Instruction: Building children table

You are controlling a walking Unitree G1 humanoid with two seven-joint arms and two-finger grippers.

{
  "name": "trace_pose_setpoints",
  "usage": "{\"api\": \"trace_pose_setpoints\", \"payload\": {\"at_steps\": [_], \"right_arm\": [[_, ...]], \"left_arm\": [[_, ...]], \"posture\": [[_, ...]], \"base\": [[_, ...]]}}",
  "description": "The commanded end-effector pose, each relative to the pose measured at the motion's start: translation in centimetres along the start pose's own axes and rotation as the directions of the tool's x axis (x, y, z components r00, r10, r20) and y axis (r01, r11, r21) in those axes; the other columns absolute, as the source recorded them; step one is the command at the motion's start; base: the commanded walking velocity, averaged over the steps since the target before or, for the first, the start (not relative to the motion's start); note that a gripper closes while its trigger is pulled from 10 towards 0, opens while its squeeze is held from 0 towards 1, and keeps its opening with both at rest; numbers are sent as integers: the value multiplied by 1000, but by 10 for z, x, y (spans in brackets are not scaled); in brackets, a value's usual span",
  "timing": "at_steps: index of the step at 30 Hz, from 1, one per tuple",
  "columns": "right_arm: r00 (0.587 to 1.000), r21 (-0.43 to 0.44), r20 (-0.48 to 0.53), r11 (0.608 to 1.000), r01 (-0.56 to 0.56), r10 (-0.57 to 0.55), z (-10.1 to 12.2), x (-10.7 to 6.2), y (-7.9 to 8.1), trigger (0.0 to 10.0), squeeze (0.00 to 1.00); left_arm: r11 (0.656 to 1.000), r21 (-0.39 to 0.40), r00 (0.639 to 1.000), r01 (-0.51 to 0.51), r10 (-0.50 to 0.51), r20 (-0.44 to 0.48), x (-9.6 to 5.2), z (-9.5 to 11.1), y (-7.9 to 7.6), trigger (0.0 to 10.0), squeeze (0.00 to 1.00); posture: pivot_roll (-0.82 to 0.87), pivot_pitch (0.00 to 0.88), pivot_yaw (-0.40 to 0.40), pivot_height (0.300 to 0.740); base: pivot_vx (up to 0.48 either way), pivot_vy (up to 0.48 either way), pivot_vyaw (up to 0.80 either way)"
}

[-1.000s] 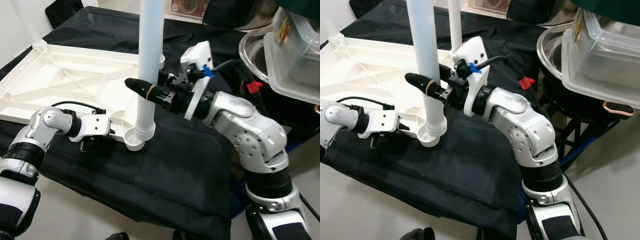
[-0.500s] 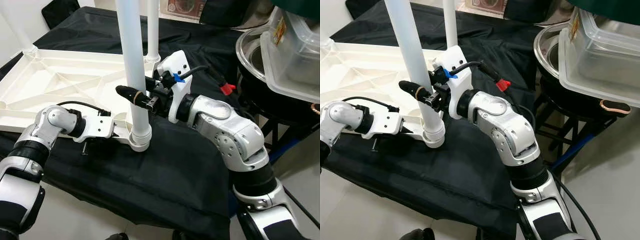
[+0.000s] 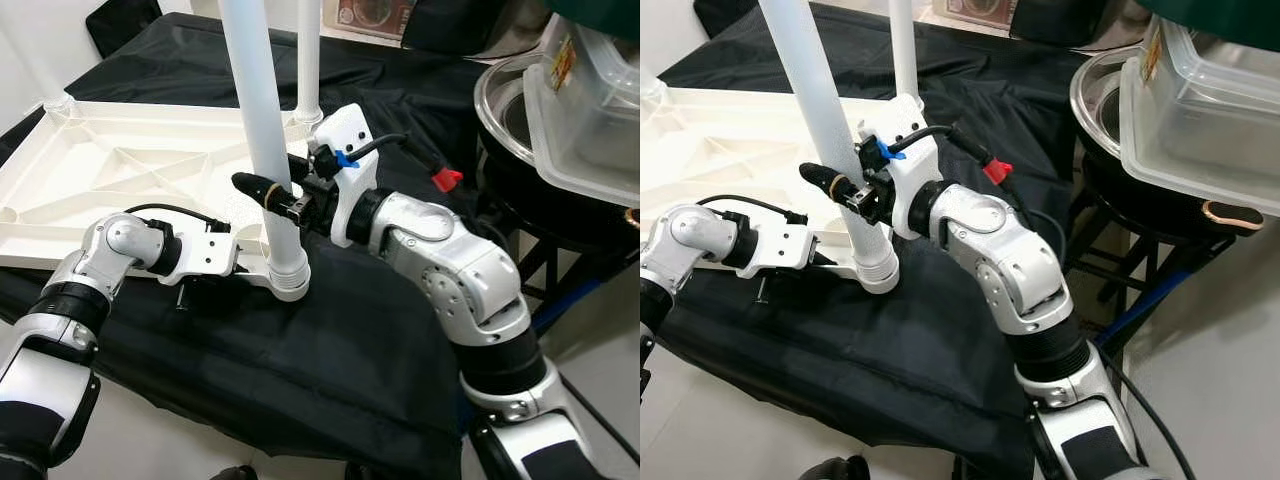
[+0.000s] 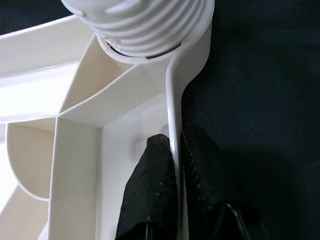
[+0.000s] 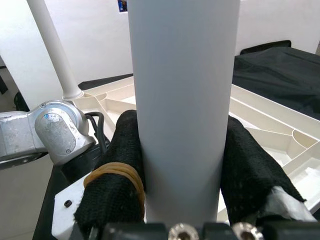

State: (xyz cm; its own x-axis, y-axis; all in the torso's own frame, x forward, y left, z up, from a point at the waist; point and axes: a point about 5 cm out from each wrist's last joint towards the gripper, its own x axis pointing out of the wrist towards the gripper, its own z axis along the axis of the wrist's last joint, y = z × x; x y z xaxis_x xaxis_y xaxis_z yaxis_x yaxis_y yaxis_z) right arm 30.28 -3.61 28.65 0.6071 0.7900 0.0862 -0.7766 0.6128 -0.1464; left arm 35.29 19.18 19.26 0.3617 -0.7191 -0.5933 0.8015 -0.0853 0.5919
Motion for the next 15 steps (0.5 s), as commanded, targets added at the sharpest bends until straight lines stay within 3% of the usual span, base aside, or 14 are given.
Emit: {"api": "trace_pose_setpoints", "payload": {"at_steps": [1,6,9,11,13,15], "right_arm": [[994,35,-66,995,92,-90,-19,-1,-11,10000,0],[947,5,-134,955,295,-292,-30,-16,-32,10000,0],[934,-5,-151,945,328,-325,-34,-20,-34,10000,0],[901,-27,-177,918,397,-395,-42,-33,-37,10000,0],[901,-27,-177,918,397,-395,-42,-33,-37,10000,0],[871,-51,-204,893,446,-447,-52,-45,-37,10000,0]], "left_arm": [[999,-9,999,-33,33,38,7,0,-6,10000,0],[999,-15,999,-37,37,34,4,-3,-9,10000,0],[999,-17,999,-39,39,33,4,-3,-9,10000,0],[999,-23,998,-45,46,33,3,-4,-9,10000,0],[999,-23,998,-45,46,33,3,-4,-9,10000,0],[998,-27,998,-49,50,34,4,-4,-9,10000,0]], "posture": [[-134,222,-63,740],[-135,226,-63,740],[-135,226,-63,740],[-136,227,-58,740],[-136,227,-58,740],[-138,226,-55,740]], "base": [[0,0,0],[0,0,0],[0,0,0],[0,0,0],[0,0,0],[0,0,0]]}}
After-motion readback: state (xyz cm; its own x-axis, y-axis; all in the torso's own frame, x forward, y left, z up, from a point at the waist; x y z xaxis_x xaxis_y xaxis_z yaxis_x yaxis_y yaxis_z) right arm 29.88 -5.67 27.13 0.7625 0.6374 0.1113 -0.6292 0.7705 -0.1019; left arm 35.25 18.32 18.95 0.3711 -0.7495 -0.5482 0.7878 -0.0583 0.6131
